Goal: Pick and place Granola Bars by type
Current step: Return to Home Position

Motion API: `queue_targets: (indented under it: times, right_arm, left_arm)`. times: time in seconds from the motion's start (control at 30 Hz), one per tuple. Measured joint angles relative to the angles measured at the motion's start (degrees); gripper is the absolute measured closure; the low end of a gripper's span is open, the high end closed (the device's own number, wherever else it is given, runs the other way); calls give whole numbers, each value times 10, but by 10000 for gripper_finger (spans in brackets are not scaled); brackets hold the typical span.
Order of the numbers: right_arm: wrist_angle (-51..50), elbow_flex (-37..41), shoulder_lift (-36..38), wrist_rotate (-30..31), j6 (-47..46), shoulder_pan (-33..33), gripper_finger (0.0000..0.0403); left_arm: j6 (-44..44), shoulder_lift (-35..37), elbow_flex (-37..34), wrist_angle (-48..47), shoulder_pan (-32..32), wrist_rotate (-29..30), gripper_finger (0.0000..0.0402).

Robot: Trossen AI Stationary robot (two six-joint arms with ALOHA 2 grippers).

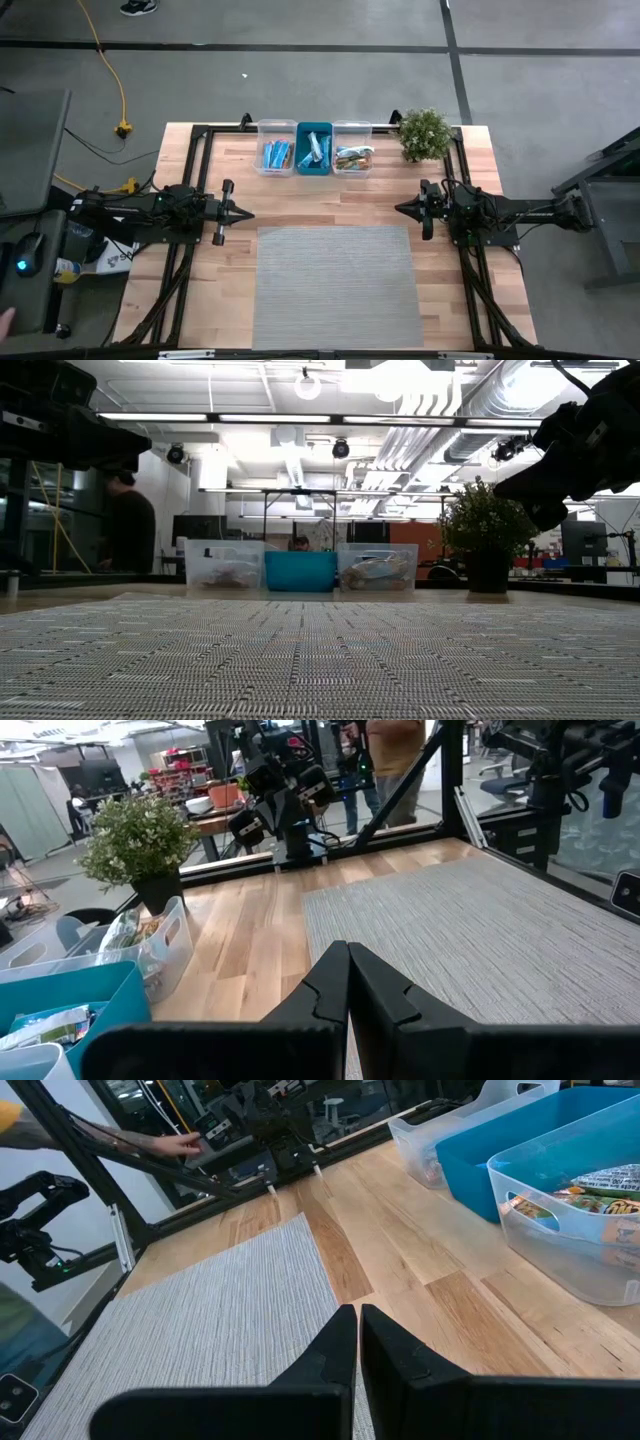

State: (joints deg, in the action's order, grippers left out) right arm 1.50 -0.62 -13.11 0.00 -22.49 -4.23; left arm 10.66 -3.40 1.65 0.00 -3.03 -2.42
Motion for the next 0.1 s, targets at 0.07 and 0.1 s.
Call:
queue_targets:
  times: [0.07, 0.1]
  right_arm:
    - [0, 0, 0, 0, 0, 0, 402]
    - [0, 0, 0, 0, 0, 0, 402]
  left_arm:
    - [0, 0, 0, 0, 0, 0, 401]
    - [0, 0, 0, 0, 0, 0, 401]
